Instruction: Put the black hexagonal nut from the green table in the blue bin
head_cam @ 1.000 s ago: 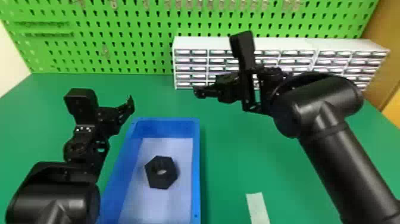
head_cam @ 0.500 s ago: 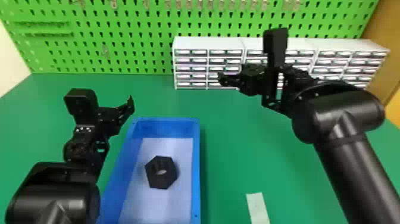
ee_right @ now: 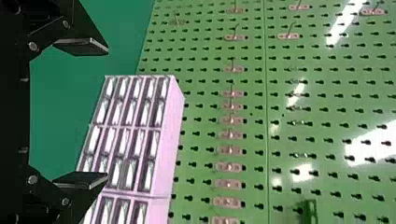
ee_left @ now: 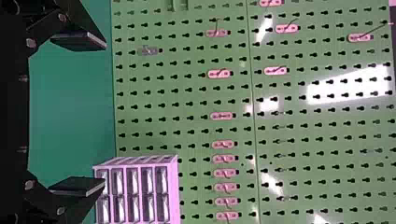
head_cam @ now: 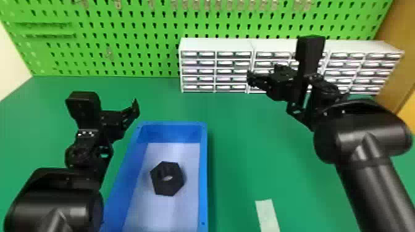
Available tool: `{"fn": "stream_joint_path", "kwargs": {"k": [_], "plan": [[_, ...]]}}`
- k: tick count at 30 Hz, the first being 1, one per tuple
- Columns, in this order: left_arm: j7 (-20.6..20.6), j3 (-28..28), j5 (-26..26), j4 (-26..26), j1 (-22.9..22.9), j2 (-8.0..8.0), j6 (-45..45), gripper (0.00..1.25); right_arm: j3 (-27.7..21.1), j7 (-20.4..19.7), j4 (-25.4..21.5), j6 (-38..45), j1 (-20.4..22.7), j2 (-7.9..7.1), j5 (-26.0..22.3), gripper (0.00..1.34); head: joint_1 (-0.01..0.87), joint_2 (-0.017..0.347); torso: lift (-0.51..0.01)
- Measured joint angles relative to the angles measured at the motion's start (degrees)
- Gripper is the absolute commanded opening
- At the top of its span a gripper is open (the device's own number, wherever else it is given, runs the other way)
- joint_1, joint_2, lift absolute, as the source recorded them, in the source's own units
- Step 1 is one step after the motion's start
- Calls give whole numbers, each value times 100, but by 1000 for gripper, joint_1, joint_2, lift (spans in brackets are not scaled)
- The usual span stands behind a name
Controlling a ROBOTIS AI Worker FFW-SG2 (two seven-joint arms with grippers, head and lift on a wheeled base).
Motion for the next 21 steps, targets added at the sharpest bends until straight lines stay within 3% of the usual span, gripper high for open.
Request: {"fn": "stream_joint_path", "kwargs": {"k": [21], "plan": [[0, -23, -1, -34, -9, 0, 40, 1006, -430, -702, -111, -1102, 800, 192, 281, 1008, 686, 51, -96]]}}
